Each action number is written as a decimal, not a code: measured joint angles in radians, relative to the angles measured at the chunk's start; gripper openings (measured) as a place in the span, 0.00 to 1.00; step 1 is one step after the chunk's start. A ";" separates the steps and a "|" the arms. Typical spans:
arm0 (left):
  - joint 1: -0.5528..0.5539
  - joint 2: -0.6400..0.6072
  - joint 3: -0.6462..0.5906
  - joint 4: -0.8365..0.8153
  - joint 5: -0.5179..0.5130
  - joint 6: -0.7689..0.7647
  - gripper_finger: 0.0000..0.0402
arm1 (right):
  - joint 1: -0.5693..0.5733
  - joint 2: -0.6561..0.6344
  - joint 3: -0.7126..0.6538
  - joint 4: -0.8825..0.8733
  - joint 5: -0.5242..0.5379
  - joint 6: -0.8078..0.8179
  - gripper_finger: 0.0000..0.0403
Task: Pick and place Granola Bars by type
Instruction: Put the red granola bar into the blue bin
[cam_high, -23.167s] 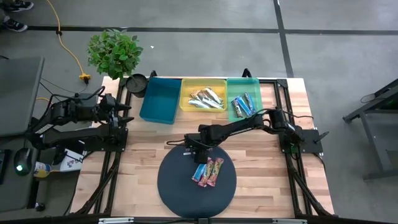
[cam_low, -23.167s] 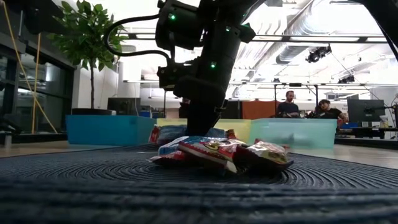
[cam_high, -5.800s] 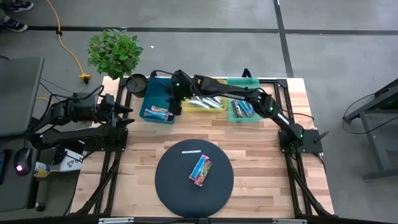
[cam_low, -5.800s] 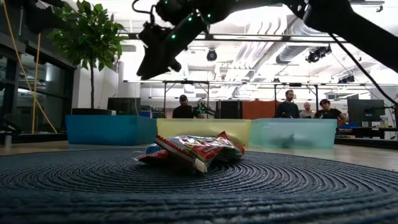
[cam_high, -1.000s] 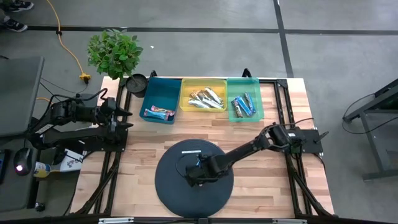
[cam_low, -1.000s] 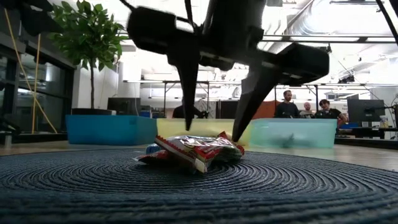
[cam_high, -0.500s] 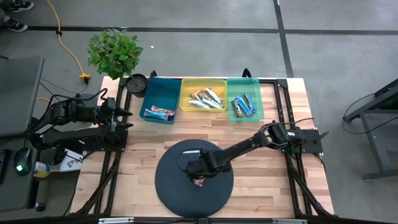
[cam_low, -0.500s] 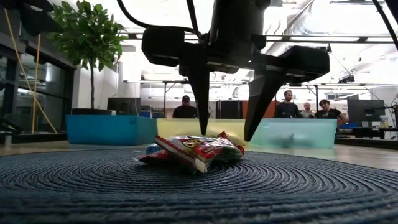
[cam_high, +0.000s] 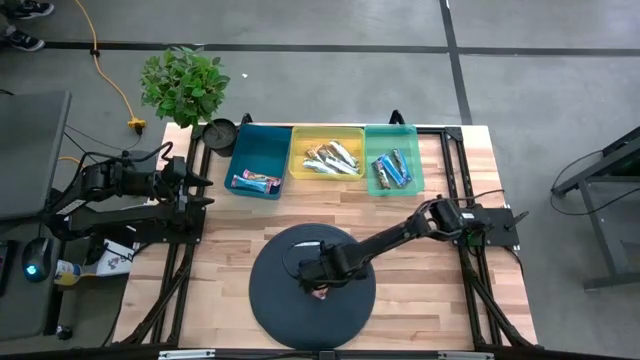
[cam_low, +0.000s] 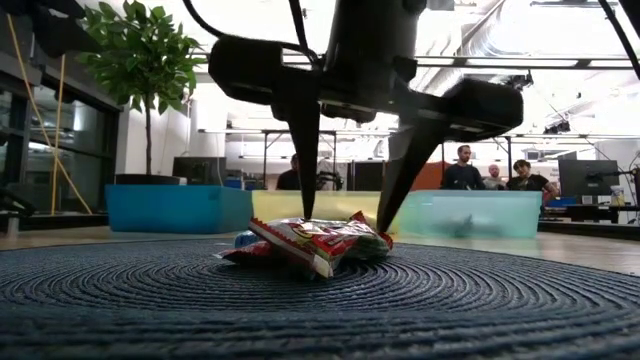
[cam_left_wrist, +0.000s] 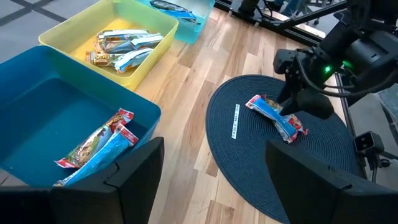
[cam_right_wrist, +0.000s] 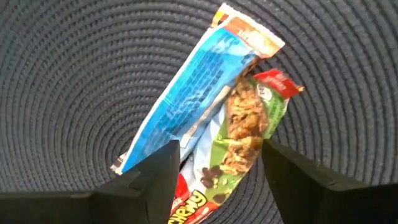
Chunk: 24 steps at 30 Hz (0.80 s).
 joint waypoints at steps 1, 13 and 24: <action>0.000 0.000 0.000 0.000 0.000 0.000 0.68 | 0.001 0.003 0.000 0.002 -0.002 0.000 0.52; 0.000 0.000 0.000 0.000 0.000 0.000 0.68 | 0.014 0.031 0.000 0.021 -0.041 0.006 0.53; 0.000 0.000 0.000 0.000 -0.001 0.000 0.68 | 0.038 0.031 0.000 -0.030 -0.111 0.011 0.49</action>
